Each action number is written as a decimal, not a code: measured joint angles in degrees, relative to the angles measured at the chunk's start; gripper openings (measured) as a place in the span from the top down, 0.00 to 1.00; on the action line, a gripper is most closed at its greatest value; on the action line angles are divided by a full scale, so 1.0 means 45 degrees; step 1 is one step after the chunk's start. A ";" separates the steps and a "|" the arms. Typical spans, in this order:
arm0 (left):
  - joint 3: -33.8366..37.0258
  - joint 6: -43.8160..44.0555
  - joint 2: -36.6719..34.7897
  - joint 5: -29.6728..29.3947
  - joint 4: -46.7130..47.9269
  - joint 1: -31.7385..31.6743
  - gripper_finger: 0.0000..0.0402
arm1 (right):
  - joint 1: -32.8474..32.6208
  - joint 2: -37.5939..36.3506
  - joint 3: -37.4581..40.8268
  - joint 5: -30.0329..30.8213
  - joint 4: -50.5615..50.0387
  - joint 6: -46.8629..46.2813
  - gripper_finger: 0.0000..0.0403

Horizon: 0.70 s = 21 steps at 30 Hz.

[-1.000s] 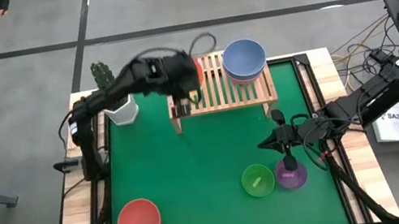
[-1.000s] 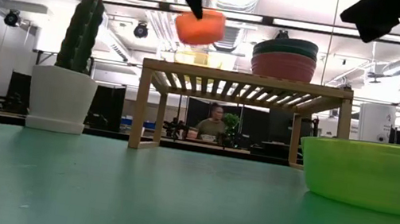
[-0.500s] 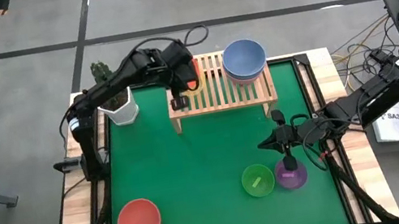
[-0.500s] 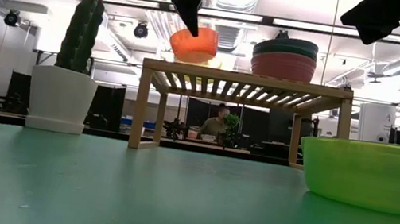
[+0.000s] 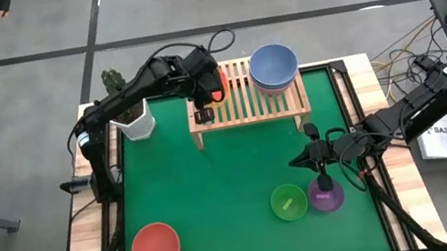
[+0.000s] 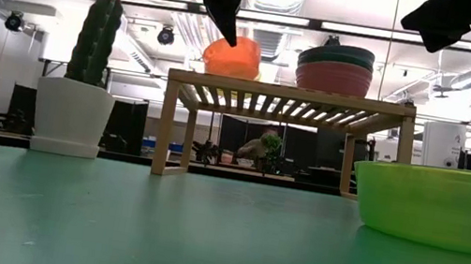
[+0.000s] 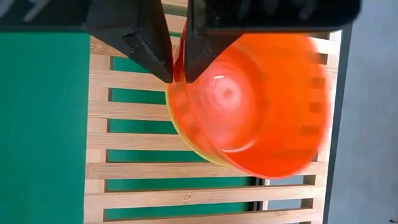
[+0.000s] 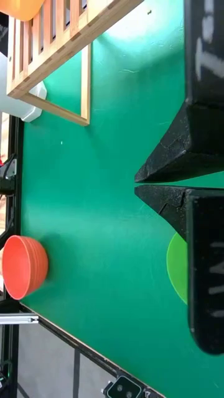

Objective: Place and stack bowls onto a shelf
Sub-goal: Stack the light orange bowl on top of the yellow bowl on the shelf

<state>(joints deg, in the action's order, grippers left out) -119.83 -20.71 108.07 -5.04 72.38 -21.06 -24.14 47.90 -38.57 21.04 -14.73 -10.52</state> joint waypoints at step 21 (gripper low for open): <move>0.0000 0.0171 -0.0185 -0.0087 -0.0078 0.0005 0.77 | 0.0000 0.0000 0.0005 0.0002 -0.0002 0.0019 0.98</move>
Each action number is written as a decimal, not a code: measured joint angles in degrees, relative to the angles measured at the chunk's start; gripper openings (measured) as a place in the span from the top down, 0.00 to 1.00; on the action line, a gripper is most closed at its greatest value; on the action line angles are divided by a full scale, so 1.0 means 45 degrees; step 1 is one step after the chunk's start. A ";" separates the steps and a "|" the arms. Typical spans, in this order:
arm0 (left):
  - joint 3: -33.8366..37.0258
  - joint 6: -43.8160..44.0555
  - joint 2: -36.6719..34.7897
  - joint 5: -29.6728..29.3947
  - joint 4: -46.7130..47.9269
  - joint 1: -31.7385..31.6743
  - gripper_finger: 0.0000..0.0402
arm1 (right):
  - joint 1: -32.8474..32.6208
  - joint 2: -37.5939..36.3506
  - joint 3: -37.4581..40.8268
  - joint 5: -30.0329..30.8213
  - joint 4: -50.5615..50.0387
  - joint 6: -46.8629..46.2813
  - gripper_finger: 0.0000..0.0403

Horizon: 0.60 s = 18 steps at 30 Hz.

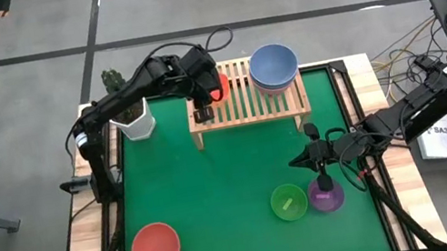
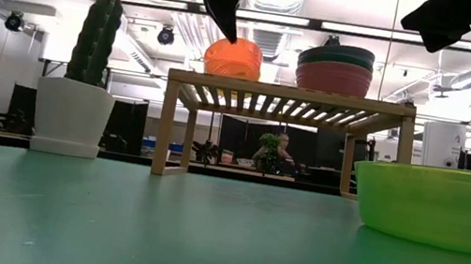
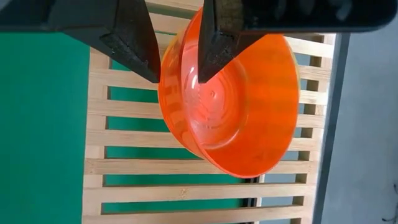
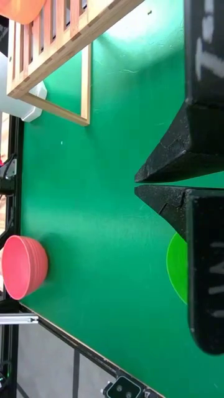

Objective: Place and stack bowls onto a shelf
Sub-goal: Stack the light orange bowl on top of the yellow bowl on the shelf

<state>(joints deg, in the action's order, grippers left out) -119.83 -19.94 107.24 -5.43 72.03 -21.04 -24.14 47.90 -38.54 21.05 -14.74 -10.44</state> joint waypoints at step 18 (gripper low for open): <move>0.0397 -0.0108 -0.0791 0.0389 -0.2309 0.0000 0.98 | 0.0005 0.0000 0.0000 0.0001 0.0004 0.0138 0.98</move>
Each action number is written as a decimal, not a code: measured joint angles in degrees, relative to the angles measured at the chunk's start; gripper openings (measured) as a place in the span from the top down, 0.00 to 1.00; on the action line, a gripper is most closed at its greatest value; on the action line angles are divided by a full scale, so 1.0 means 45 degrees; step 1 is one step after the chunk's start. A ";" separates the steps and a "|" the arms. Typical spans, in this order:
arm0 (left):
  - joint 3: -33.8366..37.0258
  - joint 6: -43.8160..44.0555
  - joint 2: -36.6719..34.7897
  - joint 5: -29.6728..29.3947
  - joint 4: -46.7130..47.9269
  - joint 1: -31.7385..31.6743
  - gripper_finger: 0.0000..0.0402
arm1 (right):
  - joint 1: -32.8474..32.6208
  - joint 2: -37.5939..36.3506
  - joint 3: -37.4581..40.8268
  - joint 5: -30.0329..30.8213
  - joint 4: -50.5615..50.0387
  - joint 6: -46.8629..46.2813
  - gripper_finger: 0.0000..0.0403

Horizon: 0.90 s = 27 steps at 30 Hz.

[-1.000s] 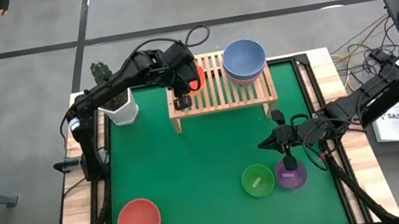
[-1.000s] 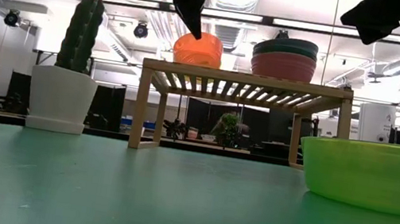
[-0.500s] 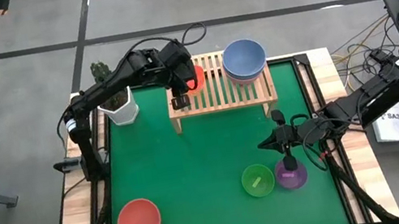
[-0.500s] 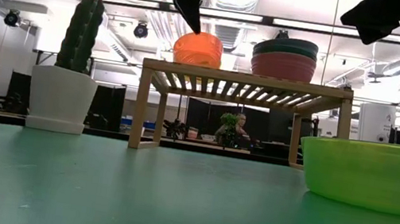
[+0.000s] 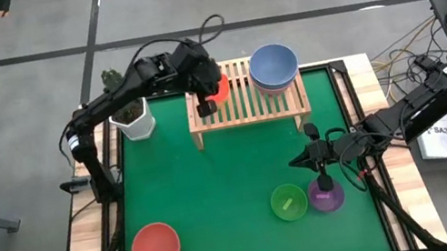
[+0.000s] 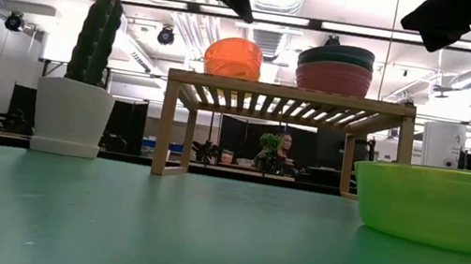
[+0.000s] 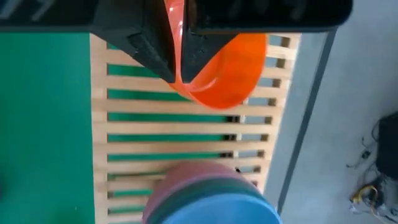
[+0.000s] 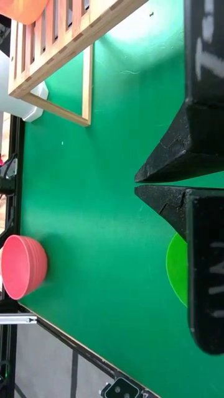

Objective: Place and stack bowls onto a shelf
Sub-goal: Stack the light orange bowl on top of the yellow bowl on the shelf, then stack the dark orange bowl on top of the light blue bowl on the shelf

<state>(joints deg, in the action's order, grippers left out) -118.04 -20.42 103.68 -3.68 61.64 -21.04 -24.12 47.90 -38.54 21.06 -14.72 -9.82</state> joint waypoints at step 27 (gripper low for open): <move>0.3208 0.2132 -0.0695 -0.0053 -0.0940 0.2332 1.00 | 0.0010 0.0000 0.0177 0.0010 0.0049 -0.1006 0.98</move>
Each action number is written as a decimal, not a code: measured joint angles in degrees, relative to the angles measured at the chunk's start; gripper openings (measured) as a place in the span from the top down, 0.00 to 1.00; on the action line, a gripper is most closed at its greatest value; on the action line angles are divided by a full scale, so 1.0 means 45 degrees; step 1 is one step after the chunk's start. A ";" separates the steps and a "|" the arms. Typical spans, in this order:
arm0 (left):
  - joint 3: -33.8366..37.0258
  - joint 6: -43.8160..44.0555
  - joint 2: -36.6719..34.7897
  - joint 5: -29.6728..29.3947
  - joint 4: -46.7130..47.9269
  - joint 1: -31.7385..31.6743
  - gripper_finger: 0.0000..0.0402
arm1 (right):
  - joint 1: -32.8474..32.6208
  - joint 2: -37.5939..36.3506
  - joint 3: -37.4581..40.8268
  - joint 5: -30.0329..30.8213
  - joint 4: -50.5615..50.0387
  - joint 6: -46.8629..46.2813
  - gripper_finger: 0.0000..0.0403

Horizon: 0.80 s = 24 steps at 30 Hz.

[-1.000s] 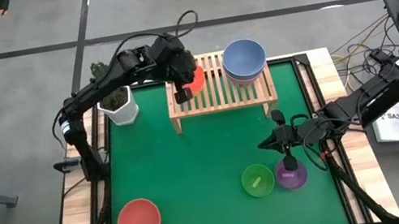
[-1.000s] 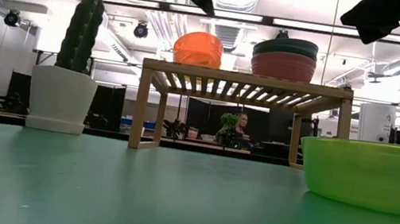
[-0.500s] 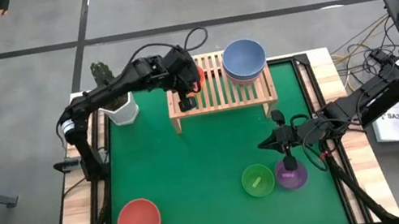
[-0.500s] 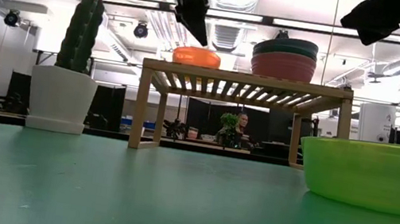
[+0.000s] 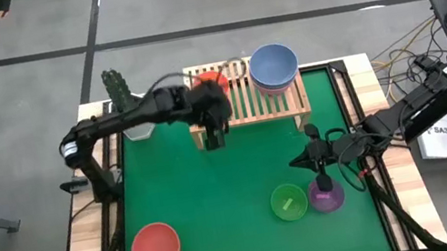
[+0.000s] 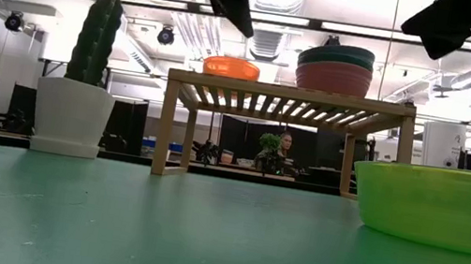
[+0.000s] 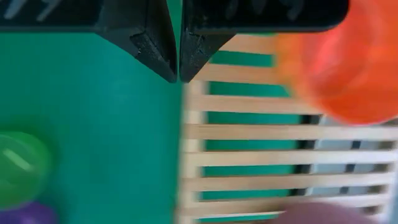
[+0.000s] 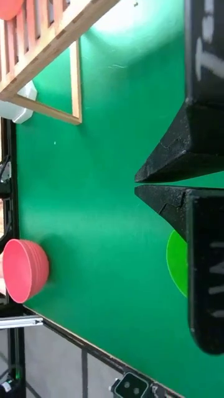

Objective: Place and stack bowls onto a shelf
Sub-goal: Stack the dark orange bowl on top of the light blue bowl on the shelf

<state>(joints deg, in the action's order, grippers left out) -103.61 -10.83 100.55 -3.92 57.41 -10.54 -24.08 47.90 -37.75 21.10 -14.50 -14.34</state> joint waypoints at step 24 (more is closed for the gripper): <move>0.9490 0.2304 -0.5046 -0.0015 -0.8182 0.4560 1.00 | 0.0000 0.2024 -0.2734 -0.0486 -0.4159 -0.5007 0.98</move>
<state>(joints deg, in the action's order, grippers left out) -60.90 -0.46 77.84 -3.99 20.59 9.98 -24.08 57.01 -50.05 18.91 -33.22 -36.88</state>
